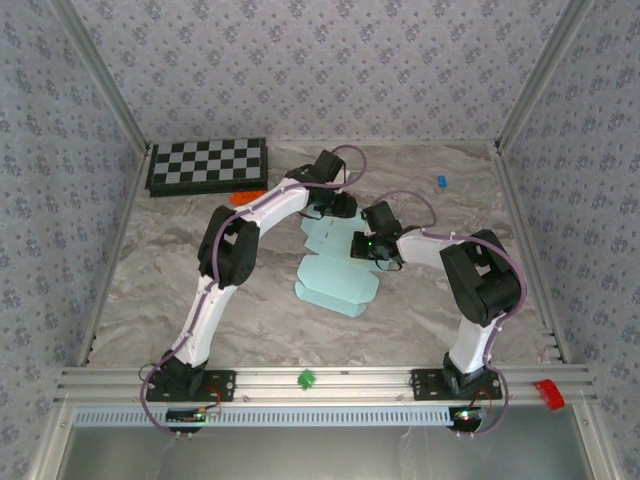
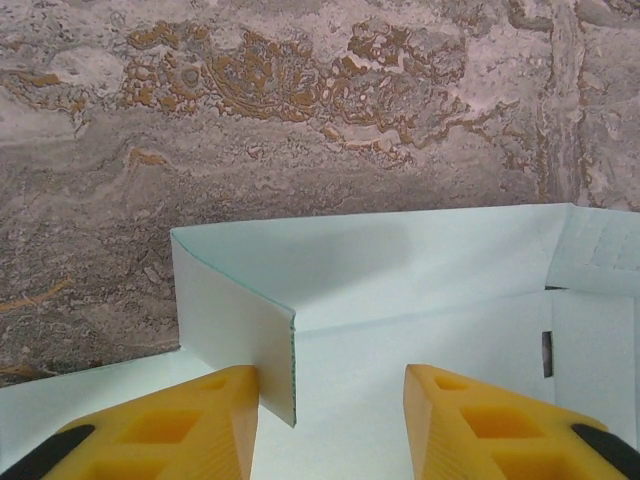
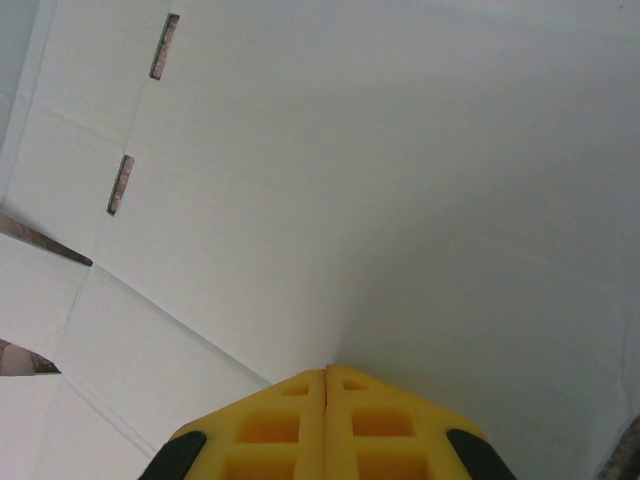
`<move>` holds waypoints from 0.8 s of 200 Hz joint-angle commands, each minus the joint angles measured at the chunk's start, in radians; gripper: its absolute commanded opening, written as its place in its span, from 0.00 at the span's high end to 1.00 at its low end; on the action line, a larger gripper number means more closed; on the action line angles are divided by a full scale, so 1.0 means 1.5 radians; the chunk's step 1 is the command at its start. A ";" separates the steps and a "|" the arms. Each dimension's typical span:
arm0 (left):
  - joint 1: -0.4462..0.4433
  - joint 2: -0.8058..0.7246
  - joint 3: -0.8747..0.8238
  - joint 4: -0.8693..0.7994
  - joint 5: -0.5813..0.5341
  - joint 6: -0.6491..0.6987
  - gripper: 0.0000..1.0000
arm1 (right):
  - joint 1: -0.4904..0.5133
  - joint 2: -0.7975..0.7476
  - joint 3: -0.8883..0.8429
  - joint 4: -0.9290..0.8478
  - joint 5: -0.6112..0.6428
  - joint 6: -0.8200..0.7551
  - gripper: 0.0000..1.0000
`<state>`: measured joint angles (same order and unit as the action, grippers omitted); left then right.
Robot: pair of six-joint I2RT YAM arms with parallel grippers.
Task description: Fold the paper box
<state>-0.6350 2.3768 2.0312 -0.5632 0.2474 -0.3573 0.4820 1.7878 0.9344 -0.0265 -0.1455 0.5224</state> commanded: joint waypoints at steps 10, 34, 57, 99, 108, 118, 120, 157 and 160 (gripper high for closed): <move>0.007 -0.024 -0.027 0.021 0.011 -0.007 0.56 | 0.006 0.024 0.003 -0.077 0.014 -0.028 0.97; 0.013 -0.073 -0.077 0.039 -0.026 -0.007 0.53 | 0.003 0.024 0.017 -0.100 0.022 -0.047 0.97; 0.016 -0.128 -0.123 0.046 -0.071 -0.002 0.48 | 0.003 0.025 0.034 -0.123 0.033 -0.065 0.97; 0.016 -0.237 -0.223 0.042 -0.146 0.003 0.42 | -0.003 0.026 0.050 -0.140 0.039 -0.082 0.97; 0.017 -0.255 -0.244 0.030 -0.165 -0.006 0.42 | -0.004 0.027 0.051 -0.139 0.038 -0.083 0.97; 0.017 -0.272 -0.265 0.013 -0.188 -0.025 0.42 | -0.004 0.029 0.052 -0.137 0.039 -0.084 0.97; 0.017 -0.276 -0.271 0.010 -0.193 -0.029 0.42 | -0.004 0.030 0.052 -0.137 0.039 -0.084 0.97; 0.017 -0.335 -0.399 0.038 -0.179 -0.084 0.40 | -0.003 0.035 0.050 -0.133 0.036 -0.082 0.97; 0.016 -0.338 -0.408 0.047 -0.175 -0.088 0.39 | -0.003 0.036 0.050 -0.132 0.035 -0.081 0.97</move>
<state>-0.6132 1.9041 1.5291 -0.5106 -0.0132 -0.4248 0.4820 1.8027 1.0050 -0.1589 -0.1162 0.4168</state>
